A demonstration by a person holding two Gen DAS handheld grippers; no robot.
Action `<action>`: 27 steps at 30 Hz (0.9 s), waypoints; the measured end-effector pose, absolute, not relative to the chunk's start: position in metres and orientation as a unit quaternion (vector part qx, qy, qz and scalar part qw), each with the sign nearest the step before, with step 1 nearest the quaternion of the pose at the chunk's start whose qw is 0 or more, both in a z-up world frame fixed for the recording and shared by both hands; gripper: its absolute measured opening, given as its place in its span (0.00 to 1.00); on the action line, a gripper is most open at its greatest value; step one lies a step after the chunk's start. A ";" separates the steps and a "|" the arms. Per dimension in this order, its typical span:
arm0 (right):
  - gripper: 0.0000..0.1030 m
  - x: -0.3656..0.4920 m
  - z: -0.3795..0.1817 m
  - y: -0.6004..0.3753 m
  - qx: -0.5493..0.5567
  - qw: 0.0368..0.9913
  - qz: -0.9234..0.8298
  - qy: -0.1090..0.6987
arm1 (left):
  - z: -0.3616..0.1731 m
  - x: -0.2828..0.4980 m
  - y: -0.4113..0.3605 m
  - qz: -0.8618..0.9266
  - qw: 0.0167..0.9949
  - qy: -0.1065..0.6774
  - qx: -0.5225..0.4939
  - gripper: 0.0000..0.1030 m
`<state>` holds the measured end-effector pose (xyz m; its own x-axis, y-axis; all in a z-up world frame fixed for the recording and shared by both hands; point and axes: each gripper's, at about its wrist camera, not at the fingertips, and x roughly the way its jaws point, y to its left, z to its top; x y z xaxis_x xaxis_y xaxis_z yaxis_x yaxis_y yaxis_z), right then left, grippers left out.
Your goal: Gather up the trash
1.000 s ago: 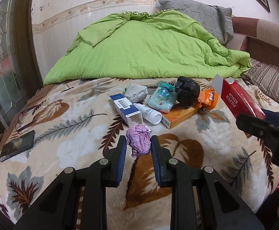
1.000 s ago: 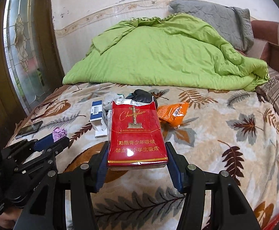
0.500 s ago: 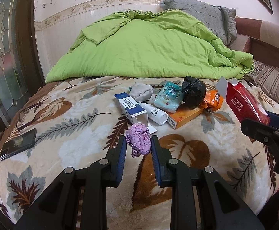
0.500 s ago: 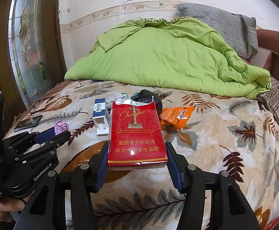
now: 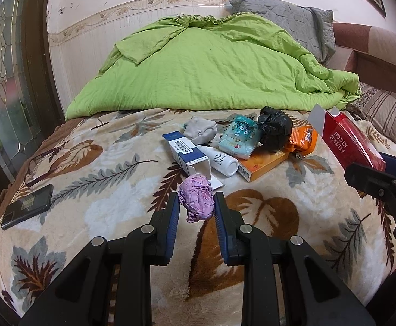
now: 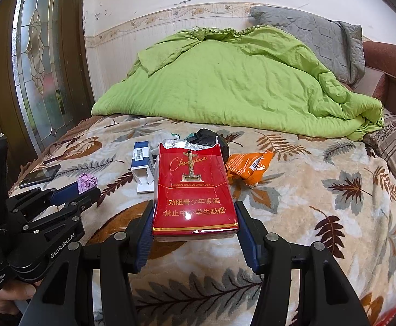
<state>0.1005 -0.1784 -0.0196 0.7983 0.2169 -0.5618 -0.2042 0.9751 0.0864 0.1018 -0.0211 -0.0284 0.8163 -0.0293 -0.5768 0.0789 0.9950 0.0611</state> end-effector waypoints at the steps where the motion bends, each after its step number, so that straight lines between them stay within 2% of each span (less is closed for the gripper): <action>1: 0.58 0.100 -0.020 -0.178 0.011 0.948 0.111 0.298 | -0.028 0.102 -0.021 -0.028 0.952 0.302 0.041 0.24; 27: 0.58 0.100 -0.020 -0.179 0.011 0.948 0.111 0.297 | -0.030 0.102 -0.021 -0.031 0.952 0.302 0.042 0.24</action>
